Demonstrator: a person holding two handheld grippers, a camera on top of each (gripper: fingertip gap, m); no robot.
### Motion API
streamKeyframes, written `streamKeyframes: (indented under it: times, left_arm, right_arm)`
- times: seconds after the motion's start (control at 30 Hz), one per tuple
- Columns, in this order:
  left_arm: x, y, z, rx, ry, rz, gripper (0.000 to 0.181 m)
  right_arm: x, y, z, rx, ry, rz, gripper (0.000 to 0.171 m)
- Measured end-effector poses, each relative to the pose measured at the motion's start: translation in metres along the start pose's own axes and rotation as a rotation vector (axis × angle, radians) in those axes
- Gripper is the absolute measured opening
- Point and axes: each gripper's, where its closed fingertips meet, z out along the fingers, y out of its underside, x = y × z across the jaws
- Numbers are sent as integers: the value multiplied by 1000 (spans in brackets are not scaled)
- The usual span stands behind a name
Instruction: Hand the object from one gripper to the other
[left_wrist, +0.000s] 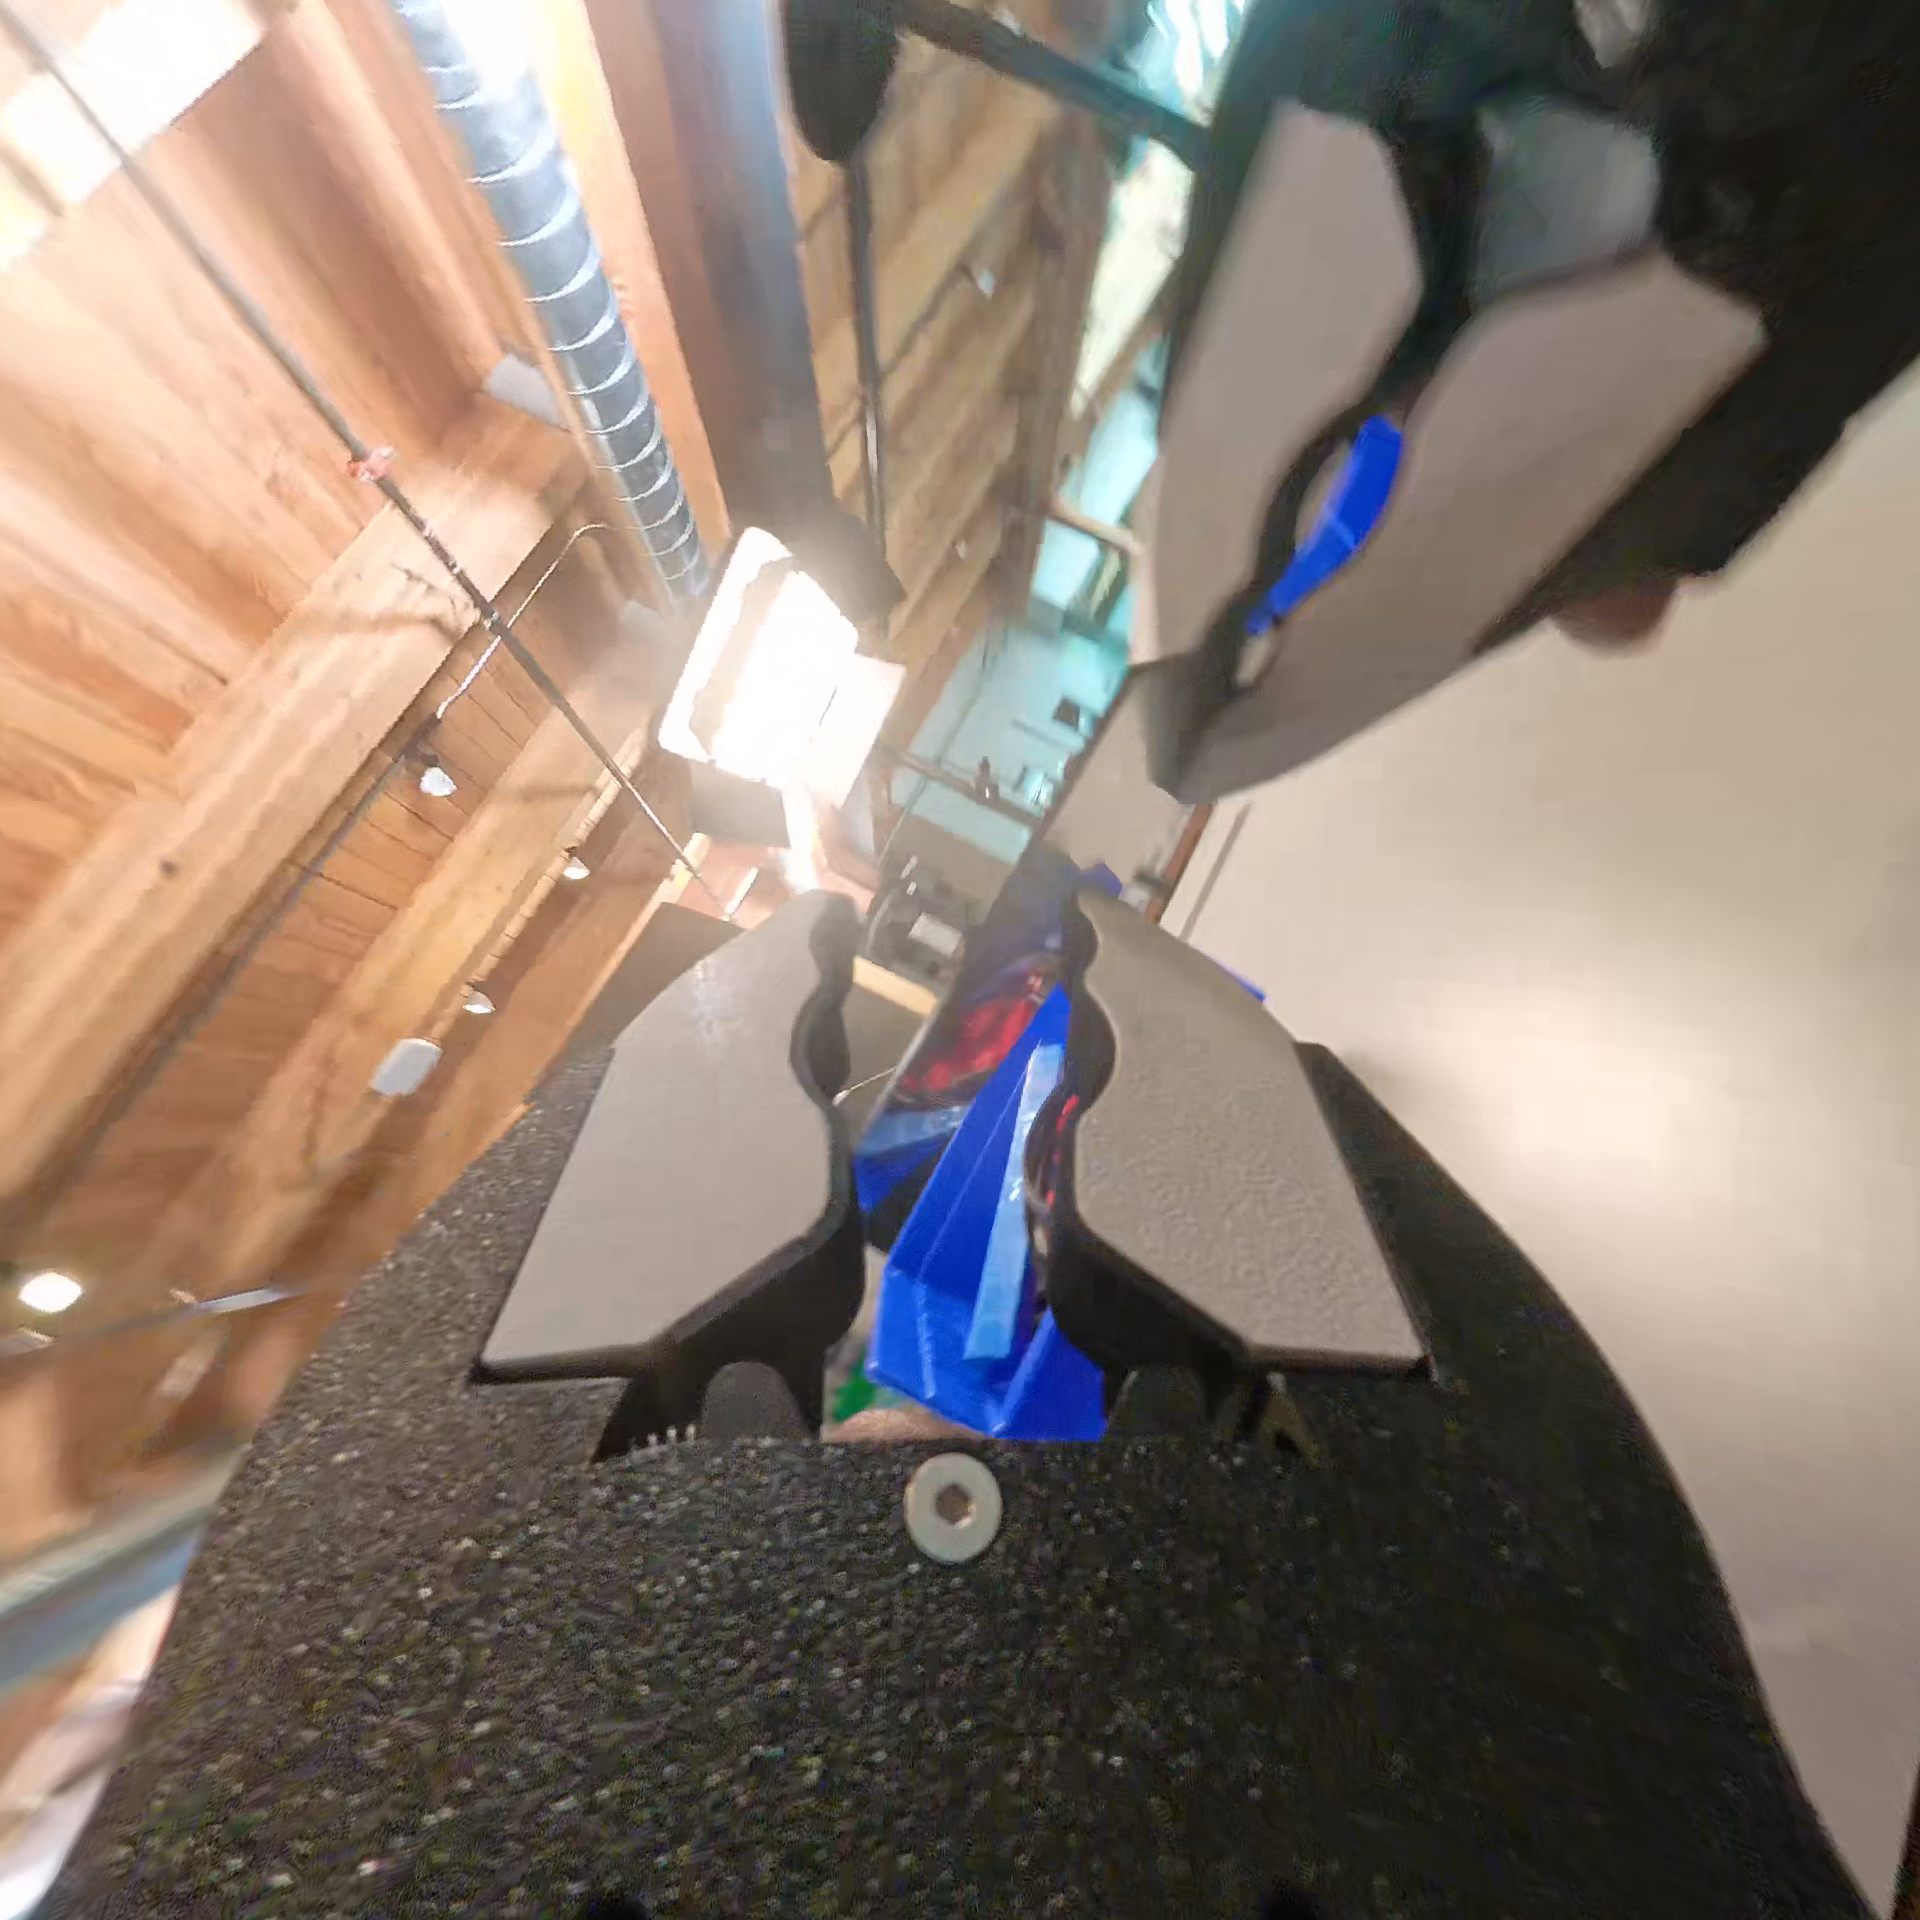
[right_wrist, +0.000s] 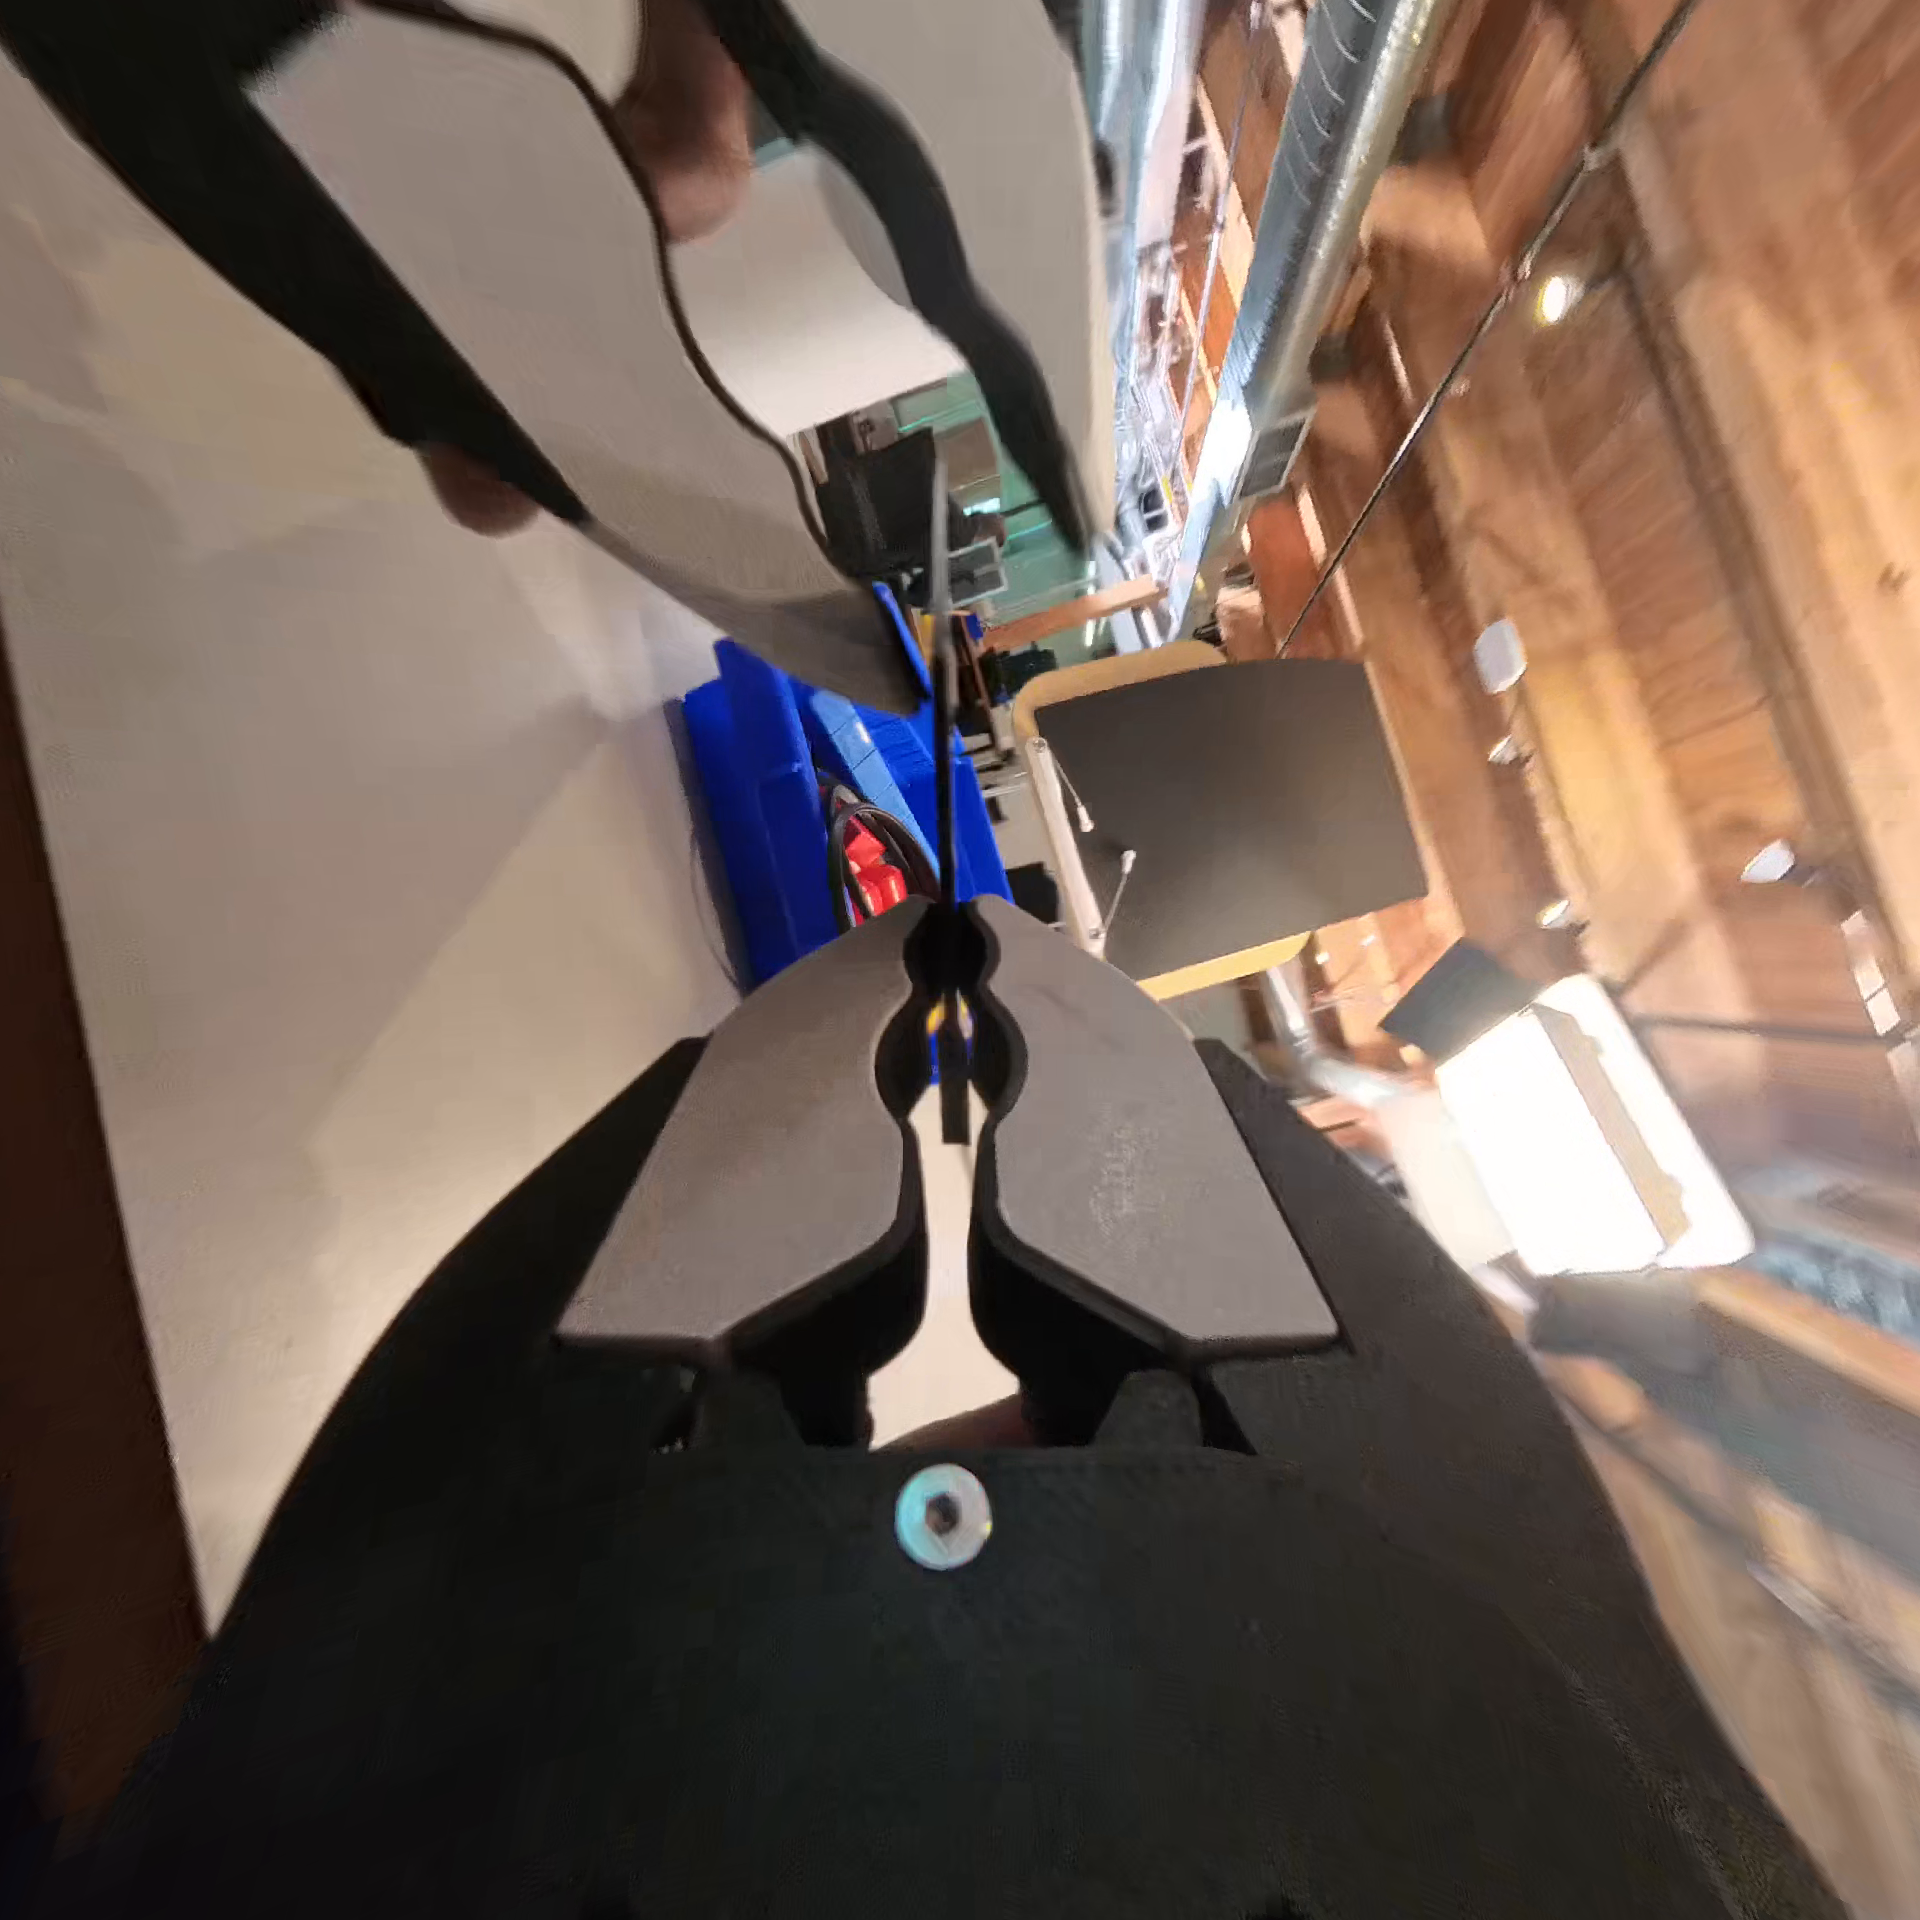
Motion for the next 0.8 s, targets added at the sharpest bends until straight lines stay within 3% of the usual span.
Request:
streamKeyframes:
  times: [0.23, 0.33, 0.47, 0.63, 0.67, 0.77, 0.8]
  left_arm:
    - [-54, 15, -4, 128, -56, -964, 58]
    - [-49, 28, 2, 160, 31, -1383, 65]
    - [-31, 20, 9, 269, 235, -1757, 74]
    - [-27, -16, 6, 488, 434, -1963, 75]
    - [-28, -22, 4, 530, 447, -1961, 65]
    - [-35, -25, -3, 569, 351, -1838, 6]
    - [-35, -24, -3, 540, 313, -1753, 2]
  right_arm:
    - [44, -1, -10, 184, -9, 685, 2]
    - [54, -8, -16, 319, -78, 943, 1]
    - [56, -23, -23, 489, -219, 1211, 2]
    - [42, -43, -24, 615, -463, 1444, 2]
    - [37, -46, -23, 621, -513, 1472, 2]
    - [21, -44, -13, 538, -554, 1487, 7]
    - [18, -40, -10, 502, -532, 1480, 10]
